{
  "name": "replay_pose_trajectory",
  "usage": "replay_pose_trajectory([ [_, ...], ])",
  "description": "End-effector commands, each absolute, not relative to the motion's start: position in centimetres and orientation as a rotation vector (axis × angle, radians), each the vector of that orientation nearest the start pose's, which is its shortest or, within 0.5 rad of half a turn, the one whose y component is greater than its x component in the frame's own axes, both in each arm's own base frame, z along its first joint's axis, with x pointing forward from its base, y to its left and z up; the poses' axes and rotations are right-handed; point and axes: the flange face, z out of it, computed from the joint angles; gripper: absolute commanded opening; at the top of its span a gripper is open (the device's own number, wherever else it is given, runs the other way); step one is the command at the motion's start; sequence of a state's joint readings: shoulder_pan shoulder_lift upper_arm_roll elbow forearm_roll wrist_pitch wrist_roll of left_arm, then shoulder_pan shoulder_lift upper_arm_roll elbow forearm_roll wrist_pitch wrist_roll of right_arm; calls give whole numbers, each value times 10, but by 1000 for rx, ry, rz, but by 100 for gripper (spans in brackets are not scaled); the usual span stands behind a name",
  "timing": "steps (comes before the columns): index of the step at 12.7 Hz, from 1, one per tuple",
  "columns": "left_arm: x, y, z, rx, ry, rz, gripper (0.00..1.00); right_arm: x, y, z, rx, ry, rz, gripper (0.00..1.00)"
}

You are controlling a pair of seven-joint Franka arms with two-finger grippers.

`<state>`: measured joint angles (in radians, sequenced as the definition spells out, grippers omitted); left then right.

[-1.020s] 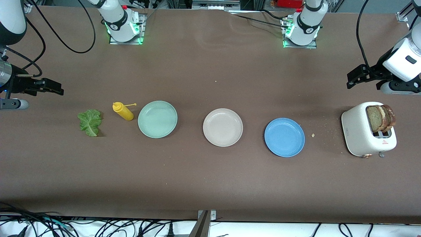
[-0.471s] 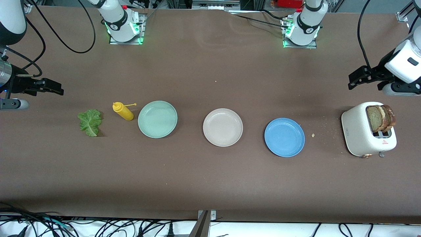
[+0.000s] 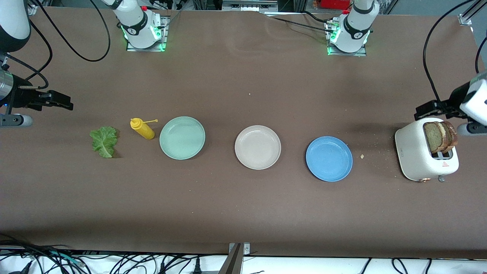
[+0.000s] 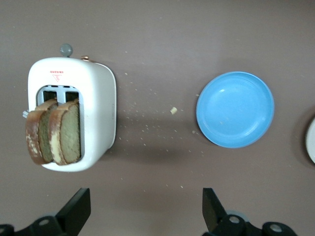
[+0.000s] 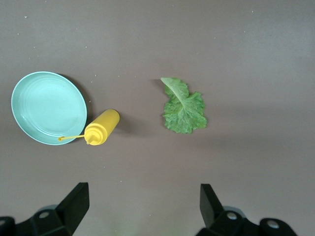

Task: Make sandwich in beige plate with both arms
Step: 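Reach the left gripper down to the bread slice in the toaster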

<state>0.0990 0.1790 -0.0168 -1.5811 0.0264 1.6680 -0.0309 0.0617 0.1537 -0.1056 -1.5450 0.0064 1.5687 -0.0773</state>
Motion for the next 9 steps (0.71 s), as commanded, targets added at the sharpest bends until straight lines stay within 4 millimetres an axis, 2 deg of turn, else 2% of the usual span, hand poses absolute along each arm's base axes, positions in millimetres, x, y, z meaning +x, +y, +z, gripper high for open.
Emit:
replay_pose_trajectory([
  [1,626,84,481,-3041,-67,157,100,597,-21,552,-3146,-47,191,100],
  [3,629,118,449,-3057,-61,186,100,597,-21,552,-3147,-49,191,100],
  [4,626,127,436,-3060,-79,197,99,597,-21,552,-3146,-49,193,100],
  [6,619,140,411,-3063,-102,198,99,597,-21,552,-3146,-49,193,100],
  [7,615,147,404,-3064,-120,203,100,597,-21,552,-3146,-49,193,100],
  [9,613,151,398,-3064,-125,211,100,597,-21,553,-3147,-49,191,100],
])
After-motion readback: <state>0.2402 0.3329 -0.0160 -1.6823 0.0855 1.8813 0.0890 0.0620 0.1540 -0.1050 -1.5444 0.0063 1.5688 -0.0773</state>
